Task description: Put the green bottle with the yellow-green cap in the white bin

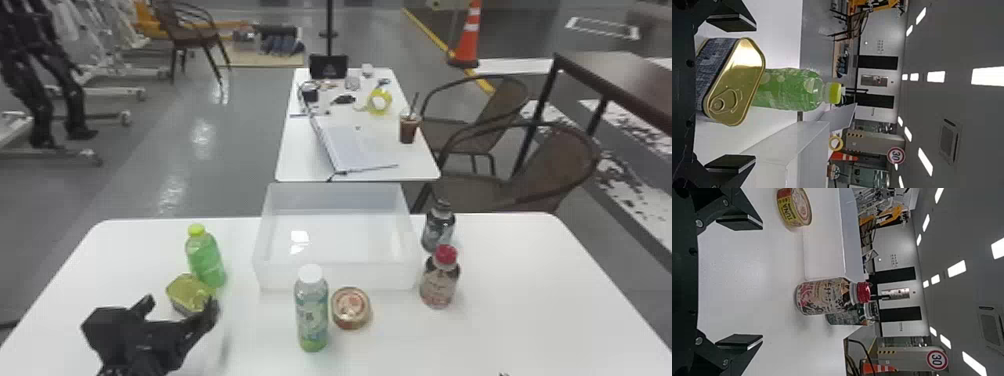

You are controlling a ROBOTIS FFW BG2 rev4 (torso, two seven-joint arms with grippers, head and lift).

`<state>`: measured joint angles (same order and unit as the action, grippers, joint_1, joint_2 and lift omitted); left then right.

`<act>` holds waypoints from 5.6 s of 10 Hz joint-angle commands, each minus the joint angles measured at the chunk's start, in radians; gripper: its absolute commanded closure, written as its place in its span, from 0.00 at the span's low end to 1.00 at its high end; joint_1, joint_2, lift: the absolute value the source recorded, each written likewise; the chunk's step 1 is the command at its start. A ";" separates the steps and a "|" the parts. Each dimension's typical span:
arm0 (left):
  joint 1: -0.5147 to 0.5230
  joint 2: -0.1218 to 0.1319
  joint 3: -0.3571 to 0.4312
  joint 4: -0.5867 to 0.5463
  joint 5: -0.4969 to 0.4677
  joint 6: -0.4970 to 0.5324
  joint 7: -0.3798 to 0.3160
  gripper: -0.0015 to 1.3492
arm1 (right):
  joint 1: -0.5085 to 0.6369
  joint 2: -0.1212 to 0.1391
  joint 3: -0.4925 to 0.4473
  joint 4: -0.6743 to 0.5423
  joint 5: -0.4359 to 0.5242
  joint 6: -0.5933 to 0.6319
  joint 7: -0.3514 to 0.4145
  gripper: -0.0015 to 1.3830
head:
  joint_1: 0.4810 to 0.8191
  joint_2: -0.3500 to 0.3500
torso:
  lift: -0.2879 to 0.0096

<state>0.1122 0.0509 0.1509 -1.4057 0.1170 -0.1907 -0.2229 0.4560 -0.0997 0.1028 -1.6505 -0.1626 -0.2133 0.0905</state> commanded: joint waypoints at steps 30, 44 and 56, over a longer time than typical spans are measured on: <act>-0.382 0.052 -0.232 -0.029 -0.407 0.140 -0.164 0.48 | -0.022 0.008 0.005 0.020 -0.005 -0.001 0.011 0.20 | 0.20 0.50 | 0.63; -0.486 0.107 -0.404 0.114 -0.695 0.027 -0.130 0.10 | -0.020 0.008 0.005 0.026 -0.018 0.000 0.011 0.20 | 0.20 0.50 | 0.63; 0.204 -0.053 0.119 -0.187 -0.142 -0.145 0.013 0.13 | -0.008 0.006 0.003 0.014 -0.017 0.002 0.011 0.20 | 0.20 0.50 | 0.63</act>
<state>0.2838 0.0015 0.2779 -1.5848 -0.0474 -0.3334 -0.2132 0.4465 -0.0936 0.1059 -1.6355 -0.1795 -0.2117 0.1012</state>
